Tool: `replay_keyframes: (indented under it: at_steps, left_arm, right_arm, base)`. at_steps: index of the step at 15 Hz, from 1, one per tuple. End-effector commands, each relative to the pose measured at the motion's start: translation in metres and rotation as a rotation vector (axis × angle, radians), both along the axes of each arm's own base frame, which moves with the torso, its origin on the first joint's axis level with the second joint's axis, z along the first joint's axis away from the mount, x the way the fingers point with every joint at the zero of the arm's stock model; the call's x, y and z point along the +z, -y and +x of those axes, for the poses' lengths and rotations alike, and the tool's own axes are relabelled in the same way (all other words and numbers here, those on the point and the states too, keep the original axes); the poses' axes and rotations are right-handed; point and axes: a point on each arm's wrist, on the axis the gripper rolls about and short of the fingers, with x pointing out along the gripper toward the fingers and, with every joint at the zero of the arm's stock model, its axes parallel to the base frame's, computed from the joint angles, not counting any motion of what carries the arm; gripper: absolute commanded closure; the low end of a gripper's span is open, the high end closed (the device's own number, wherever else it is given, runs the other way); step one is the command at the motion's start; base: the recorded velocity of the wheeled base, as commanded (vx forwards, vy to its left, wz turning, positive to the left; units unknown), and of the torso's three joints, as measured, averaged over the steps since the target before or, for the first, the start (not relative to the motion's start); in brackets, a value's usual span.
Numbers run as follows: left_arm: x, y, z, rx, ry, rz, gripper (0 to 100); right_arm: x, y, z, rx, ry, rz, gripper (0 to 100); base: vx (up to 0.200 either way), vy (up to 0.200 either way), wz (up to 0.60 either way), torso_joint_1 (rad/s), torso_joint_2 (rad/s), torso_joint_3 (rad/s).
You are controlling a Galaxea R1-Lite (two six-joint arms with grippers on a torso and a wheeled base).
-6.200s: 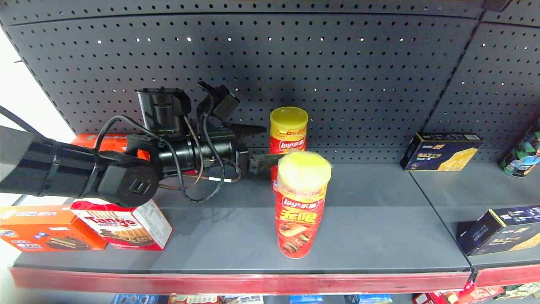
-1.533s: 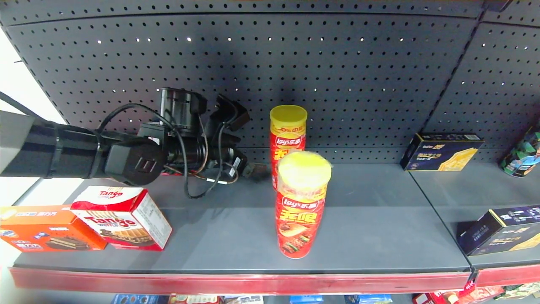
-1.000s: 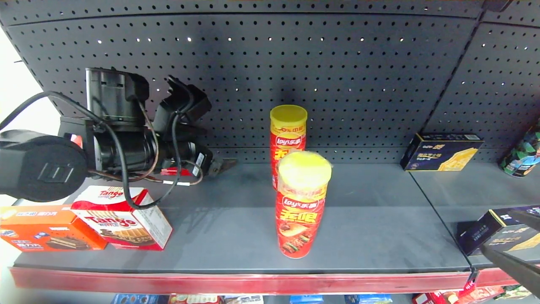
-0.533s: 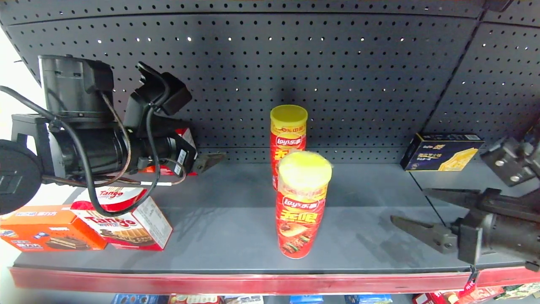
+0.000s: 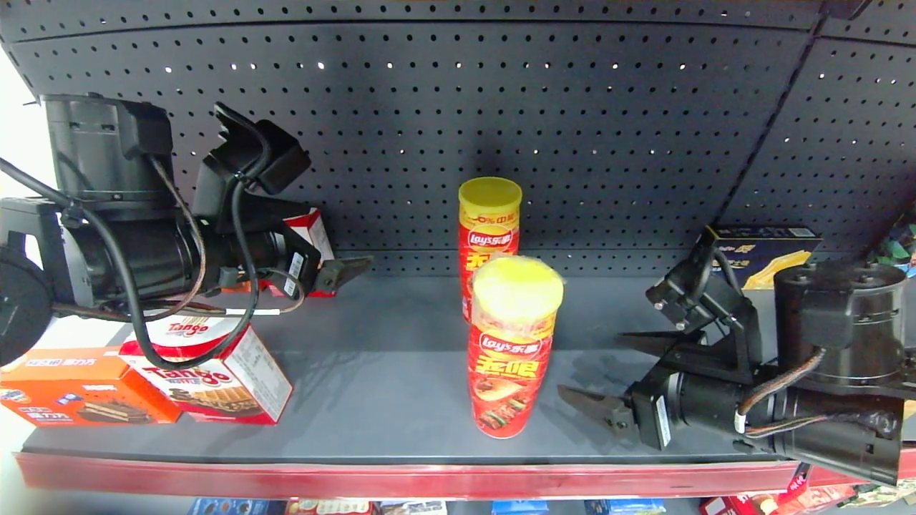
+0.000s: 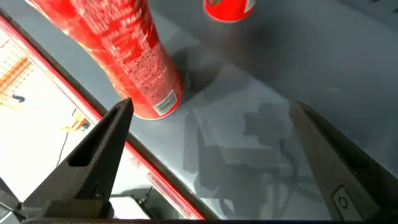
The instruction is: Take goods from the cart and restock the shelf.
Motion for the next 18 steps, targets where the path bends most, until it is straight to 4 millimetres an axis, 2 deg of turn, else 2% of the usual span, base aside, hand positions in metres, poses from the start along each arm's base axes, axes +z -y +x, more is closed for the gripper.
replay_keyframes:
  at_steps: [1, 12, 18]
  left_arm:
    - [-0.001, -0.001, 0.000, 0.003, -0.003, 0.001, 0]
    - [-0.002, -0.001, 0.001, 0.003, -0.007, 0.000, 0]
    - [-0.002, -0.001, 0.002, 0.003, 0.011, -0.005, 0]
  right_arm:
    - [-0.006, -0.007, 0.005, 0.008, -0.017, -0.015, 0]
    - [-0.013, -0.020, 0.024, 0.000, -0.020, -0.023, 0]
    - [0.000, -0.020, 0.033, -0.018, 0.017, 0.008, 0]
  base:
    - [0.000, 0.000, 0.00, 0.000, 0.00, 0.000]
    - [0.000, 0.000, 0.00, 0.000, 0.00, 0.000]
    - [0.000, 0.000, 0.00, 0.000, 0.00, 0.000]
